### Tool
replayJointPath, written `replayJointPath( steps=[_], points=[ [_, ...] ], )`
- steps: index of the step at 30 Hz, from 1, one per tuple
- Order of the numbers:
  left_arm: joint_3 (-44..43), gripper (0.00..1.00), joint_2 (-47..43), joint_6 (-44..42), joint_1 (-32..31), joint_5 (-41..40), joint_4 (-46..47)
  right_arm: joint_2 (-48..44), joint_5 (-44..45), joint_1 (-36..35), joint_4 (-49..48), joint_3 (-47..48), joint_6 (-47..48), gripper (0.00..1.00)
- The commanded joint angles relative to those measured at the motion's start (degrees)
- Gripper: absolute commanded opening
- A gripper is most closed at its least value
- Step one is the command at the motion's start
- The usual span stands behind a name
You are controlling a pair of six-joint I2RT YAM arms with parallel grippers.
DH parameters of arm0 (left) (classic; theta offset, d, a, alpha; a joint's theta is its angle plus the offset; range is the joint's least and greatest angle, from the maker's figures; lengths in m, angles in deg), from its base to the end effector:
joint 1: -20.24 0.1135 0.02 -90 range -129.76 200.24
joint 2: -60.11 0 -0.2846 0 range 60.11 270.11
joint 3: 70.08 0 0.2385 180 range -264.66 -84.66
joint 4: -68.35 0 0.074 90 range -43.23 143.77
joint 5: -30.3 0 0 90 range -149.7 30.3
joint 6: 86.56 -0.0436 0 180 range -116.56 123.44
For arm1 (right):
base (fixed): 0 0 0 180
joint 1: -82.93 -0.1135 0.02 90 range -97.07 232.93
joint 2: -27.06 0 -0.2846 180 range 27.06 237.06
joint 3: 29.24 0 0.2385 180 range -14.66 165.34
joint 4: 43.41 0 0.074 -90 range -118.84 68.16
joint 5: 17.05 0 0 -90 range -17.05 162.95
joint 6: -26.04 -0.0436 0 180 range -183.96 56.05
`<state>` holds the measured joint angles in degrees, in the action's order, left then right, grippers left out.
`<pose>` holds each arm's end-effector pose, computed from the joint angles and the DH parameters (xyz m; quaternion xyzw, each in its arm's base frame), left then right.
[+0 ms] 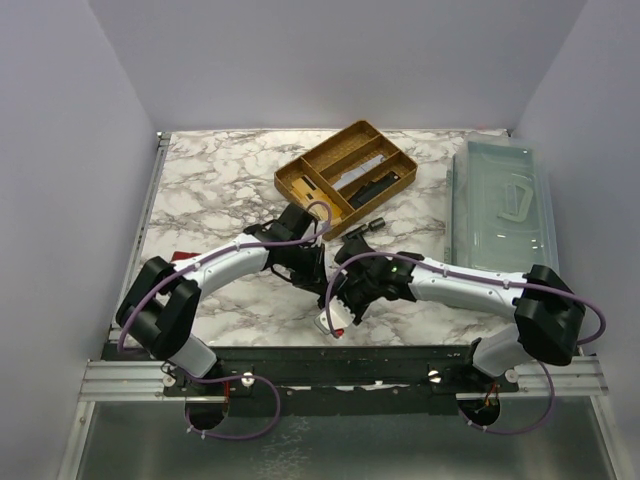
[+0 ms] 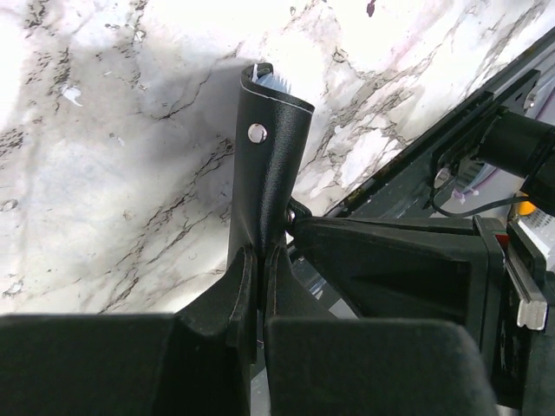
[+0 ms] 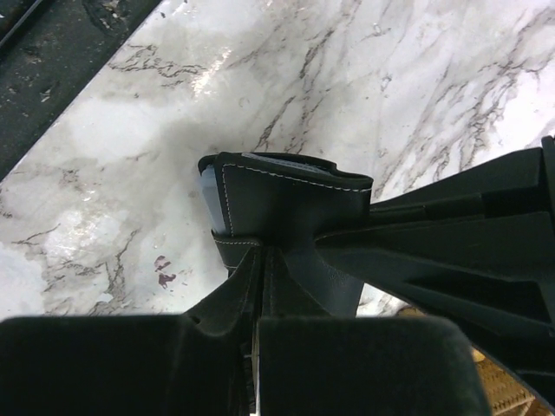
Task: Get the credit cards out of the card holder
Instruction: Open the card holder at the center of the board.
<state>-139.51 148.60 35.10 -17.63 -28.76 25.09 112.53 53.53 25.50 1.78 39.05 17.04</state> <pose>0.2149 -0.1955 0.2215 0.1144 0.9310 -0.3442 0.0417 0.1379 0.2427 0.2248 -0.9092 0.3020 0.1123 0.2639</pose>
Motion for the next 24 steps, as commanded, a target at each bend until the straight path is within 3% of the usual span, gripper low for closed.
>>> replayJointPath(
  steps=[1, 18, 24],
  points=[
    [1.0, 0.0, -4.3, -0.8, 2.3, 4.1, 0.3, -0.7, 3.0, 0.0, 7.1, -2.1, -2.9, 0.0],
    [3.6, 0.0, -5.2, -1.8, 4.8, 3.9, 0.2, -1.9, -2.0, 0.2, 9.7, -3.0, -7.4, 0.0],
    [4.5, 0.0, -5.2, -0.9, 5.1, 3.6, 1.4, -1.9, -7.3, 3.0, 10.5, -1.5, -11.7, 0.01]
  ],
)
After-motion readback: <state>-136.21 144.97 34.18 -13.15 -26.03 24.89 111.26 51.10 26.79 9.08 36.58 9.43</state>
